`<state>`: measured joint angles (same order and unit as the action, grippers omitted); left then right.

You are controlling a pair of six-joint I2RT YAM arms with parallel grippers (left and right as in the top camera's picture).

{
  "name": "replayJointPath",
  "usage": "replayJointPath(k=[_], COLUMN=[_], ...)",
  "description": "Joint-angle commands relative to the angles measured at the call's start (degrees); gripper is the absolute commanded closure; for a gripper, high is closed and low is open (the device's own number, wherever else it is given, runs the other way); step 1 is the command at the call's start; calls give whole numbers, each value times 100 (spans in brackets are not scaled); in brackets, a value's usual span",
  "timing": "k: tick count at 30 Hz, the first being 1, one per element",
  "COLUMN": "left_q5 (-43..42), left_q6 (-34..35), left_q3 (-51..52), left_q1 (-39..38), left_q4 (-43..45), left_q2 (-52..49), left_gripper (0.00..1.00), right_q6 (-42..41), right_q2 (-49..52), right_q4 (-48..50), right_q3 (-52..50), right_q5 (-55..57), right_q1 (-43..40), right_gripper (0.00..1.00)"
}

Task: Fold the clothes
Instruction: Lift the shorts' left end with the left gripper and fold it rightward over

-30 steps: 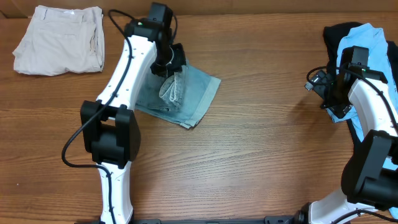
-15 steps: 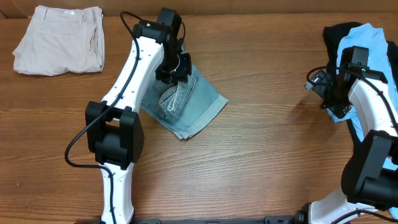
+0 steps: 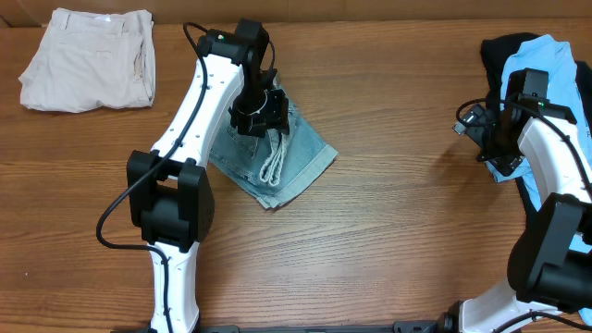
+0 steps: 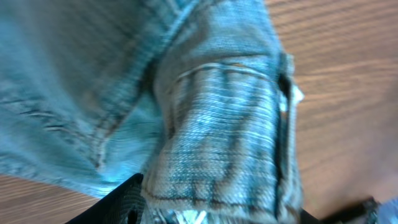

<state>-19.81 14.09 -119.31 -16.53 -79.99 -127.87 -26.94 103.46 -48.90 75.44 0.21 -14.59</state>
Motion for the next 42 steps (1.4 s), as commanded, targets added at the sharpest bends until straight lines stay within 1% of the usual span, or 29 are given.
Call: replayJointPath(k=[1,7,9,11,13,15,17,21,23,29,33,35,38,39,40,42], left_q5=[-656,-1056,-1088,-1082,-1067,-1047,-957,-960,-964,-955,-802,-820,-831,-831,-831,-831], left_q6=[-387,-686,-706,-748,-745,-748,-745,-745,-743,-699,-501,-503,-505,-505,-507,-507], left_q3=[-232,-581,-713,-734,-697,-579,-474,-247,-186,-186,-186,-186,-186,-186,-188,-278], left_q1=[-22,-33,-37,-39,-44,-72,-120,-302,-404,-638,-658,-658,-658,-671,-682,-691], left_q4=[-28,-208,-278,-273,-271,-251,-225,-48,17,74,72,72,68,57,52,-17], left_q2=[15,15,15,15,4,-2,-35,-229,-385,-953,-1276,-1403,-1499,-1504,-1504,-1478], left_gripper=[44,44,42,38,38,42,49,68,74,79,77,76,72,73,78,92], right_q6=[17,17,17,17,17,17,17,17,17,17,17,17,17,17,17,17], right_q2=[-37,-37,-37,-37,-37,-37,-37,-37,-37,-37,-37,-37,-37,-37,-37,-37], right_q4=[26,26,26,28,26,26,26,26,26,26,26,26,26,26,26,26], right_q3=[146,146,146,146,146,146,146,146,146,146,146,146,146,146,146,146], right_q5=[15,15,15,15,15,15,15,15,15,15,15,15,15,15,15,15], right_q1=[9,9,9,9,9,9,9,9,9,9,9,9,9,9,9,9], right_gripper=[0,0,0,0,0,0,0,0,0,0,0,0,0,0,0,0])
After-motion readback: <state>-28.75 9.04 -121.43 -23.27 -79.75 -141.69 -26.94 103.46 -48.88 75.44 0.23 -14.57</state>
